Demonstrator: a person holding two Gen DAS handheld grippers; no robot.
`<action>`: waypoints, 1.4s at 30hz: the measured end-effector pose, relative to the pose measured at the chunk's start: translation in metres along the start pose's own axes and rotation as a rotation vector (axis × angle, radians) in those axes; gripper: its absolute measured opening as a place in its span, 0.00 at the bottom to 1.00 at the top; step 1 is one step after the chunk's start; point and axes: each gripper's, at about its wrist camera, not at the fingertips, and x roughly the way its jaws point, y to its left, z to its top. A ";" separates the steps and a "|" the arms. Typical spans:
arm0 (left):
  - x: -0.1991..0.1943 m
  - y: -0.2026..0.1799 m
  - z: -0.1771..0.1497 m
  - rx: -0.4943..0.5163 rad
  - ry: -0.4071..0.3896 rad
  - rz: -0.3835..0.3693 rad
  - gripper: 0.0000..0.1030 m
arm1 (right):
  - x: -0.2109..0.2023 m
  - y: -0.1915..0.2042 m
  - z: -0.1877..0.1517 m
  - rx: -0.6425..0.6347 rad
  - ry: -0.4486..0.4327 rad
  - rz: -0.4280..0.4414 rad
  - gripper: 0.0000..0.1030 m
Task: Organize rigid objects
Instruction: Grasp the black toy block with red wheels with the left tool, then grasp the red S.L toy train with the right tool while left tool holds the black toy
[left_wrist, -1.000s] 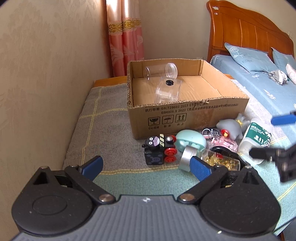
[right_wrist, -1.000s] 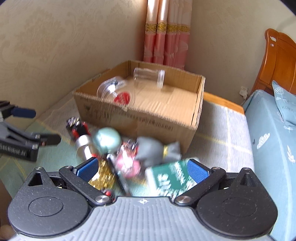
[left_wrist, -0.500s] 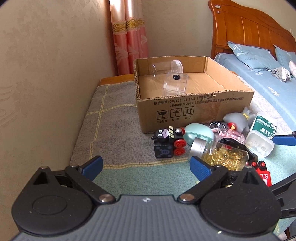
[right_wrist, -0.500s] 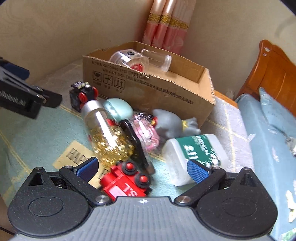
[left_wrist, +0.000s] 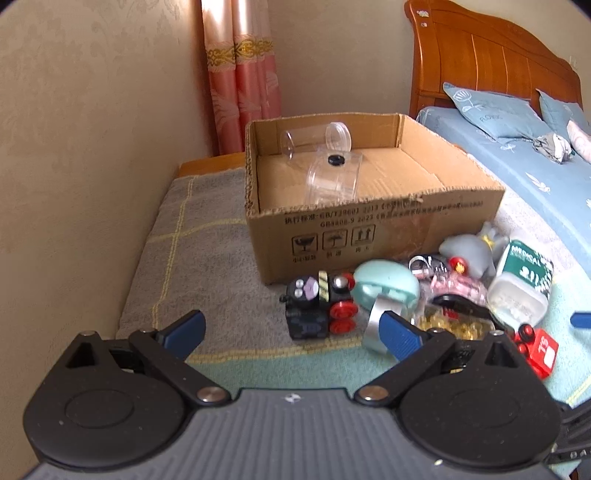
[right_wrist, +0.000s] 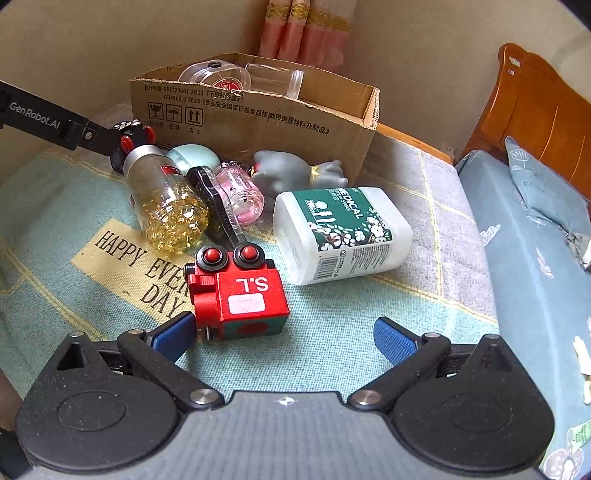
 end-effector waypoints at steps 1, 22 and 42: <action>0.004 0.000 0.003 -0.004 -0.005 0.002 0.97 | 0.001 -0.004 -0.001 0.023 0.004 0.020 1.00; 0.036 0.022 -0.013 -0.001 -0.001 -0.028 0.92 | 0.003 -0.020 -0.011 0.079 -0.010 0.115 1.00; 0.021 0.022 -0.029 -0.012 0.029 -0.092 0.48 | 0.006 0.005 0.006 -0.055 -0.039 0.223 0.86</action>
